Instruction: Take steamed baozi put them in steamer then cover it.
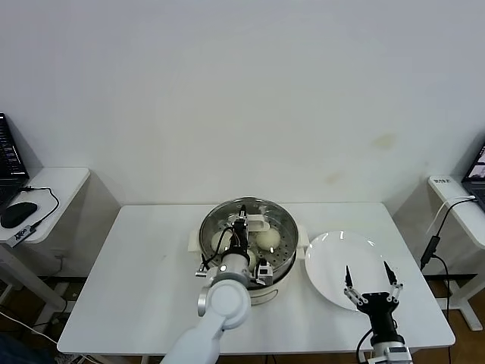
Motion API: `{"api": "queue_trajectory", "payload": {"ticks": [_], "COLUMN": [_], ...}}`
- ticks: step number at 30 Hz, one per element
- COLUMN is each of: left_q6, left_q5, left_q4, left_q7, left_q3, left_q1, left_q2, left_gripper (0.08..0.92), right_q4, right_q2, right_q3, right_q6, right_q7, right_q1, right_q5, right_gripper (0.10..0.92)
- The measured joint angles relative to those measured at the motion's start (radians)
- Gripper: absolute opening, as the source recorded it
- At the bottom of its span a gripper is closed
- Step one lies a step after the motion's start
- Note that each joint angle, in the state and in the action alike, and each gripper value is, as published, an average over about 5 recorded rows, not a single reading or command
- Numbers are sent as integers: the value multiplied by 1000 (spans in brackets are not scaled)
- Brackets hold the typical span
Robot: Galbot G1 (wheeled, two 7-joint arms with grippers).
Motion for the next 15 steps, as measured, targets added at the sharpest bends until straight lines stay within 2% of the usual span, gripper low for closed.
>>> {"api": "queue_trajectory", "payload": {"ticks": [8,15], "left_q6": [-8,-25], "left_q5": [-18,-45], "left_q4": [-42,-125], "left_q7": [-12,-35], "left_q3": [2,2], "left_q1": [28,85], "left_q2": [15,57], "left_gripper": [463,671], "right_q4": [1,5], "right_q2": [2,3], "right_q3": [-9,-11], "right_q6": [-3,-4], "right_q7": [-1,-1], "right_q1": [0,-5], "right_q5": [-1,-4], "right_gripper": [823,823]}}
